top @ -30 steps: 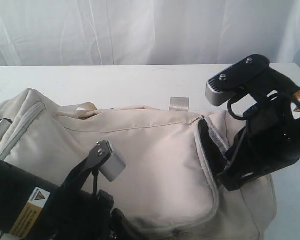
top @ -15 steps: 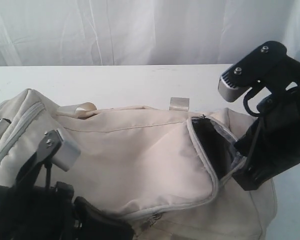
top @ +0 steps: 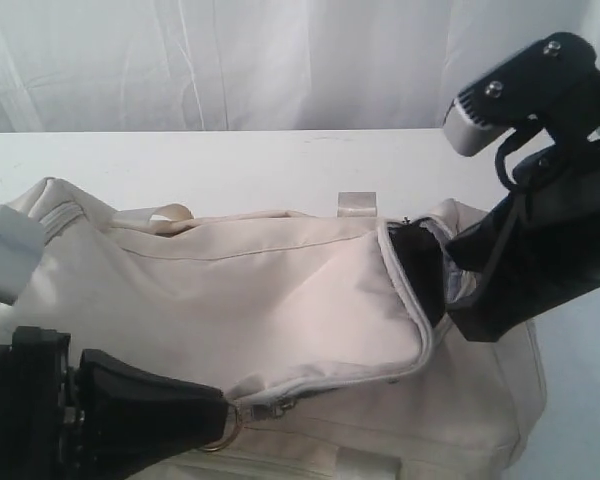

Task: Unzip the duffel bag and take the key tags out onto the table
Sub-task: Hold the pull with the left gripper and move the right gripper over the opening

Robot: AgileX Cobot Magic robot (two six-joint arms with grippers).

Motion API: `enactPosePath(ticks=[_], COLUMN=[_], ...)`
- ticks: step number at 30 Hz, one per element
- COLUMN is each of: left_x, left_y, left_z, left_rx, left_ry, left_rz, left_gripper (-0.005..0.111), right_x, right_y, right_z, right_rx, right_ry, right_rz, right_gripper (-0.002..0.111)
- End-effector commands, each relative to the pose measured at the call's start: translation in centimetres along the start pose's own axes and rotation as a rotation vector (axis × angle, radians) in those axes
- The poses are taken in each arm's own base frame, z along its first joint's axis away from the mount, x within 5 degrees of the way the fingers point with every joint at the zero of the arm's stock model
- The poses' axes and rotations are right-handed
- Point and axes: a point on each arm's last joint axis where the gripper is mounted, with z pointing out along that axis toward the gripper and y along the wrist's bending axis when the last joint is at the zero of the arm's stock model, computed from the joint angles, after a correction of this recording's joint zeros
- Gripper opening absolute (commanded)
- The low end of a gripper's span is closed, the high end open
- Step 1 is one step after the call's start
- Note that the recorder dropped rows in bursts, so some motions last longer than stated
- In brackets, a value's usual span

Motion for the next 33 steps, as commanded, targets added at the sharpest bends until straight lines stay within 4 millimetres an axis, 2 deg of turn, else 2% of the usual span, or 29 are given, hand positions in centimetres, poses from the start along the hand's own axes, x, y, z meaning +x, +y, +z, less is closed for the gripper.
enactPosePath(ticks=[1,3,5,9,10,12,13,16,21,26,28,30,33], left_x=[0.0,-0.2,-0.5,-0.8,-0.8,-0.7,-0.6,-0.5,-0.6,-0.6,-0.7,-0.7,-0.7], left_y=[0.0,0.3,0.6,0.9,0.9,0.7,0.5,0.2,0.2,0.3,0.4,0.4,0.3], left_z=[-0.5,-0.7,-1.0,-1.4,-1.4,-1.3,-1.3,-1.3,-1.3,-1.3,-1.3,-1.3,-1.3], left_rx=[-0.026,-0.068,-0.118,-0.168,-0.166,-0.143,-0.122,-0.090,-0.091,-0.106,-0.109,-0.107,-0.104], left_ry=[-0.024,-0.053,-0.083,-0.122,-0.121,-0.112,-0.103,-0.090,-0.092,-0.098,-0.101,-0.106,-0.110], left_rz=[0.026,0.036,0.056,0.062,0.062,0.060,0.061,0.062,0.066,0.065,0.062,0.049,0.018], left_gripper=[0.000,0.000,0.000,0.000,0.000,0.000,0.000,0.000,0.000,0.000,0.000,0.000,0.000], right_x=[-0.6,-0.5,-0.5,-0.7,-0.8,-0.9,-0.9,-1.0,-1.2,-1.0,-0.8,-0.7,-0.7], right_y=[-0.2,-0.1,-0.1,0.7,1.5,3.2,4.2,5.4,7.0,7.4,7.5,7.6,7.3], right_z=[-1.5,-2.0,-2.5,-2.8,-2.9,-3.3,-3.4,-2.6,1.6,4.7,5.6,6.2,6.5], right_rx=[0.030,0.037,0.043,-0.035,-0.110,-0.269,-0.351,-0.445,-0.525,-0.540,-0.555,-0.561,-0.532], right_ry=[-0.122,-0.142,-0.160,-0.197,-0.223,-0.281,-0.307,-0.303,-0.175,-0.070,-0.032,-0.015,-0.009], right_rz=[-0.069,-0.093,-0.102,-0.198,-0.248,-0.403,-0.509,-0.587,-0.636,-0.676,-0.679,-0.676,-0.702], right_gripper=[0.000,0.001,0.009,0.045,0.057,0.069,0.070,0.070,0.069,0.065,0.061,0.052,0.028])
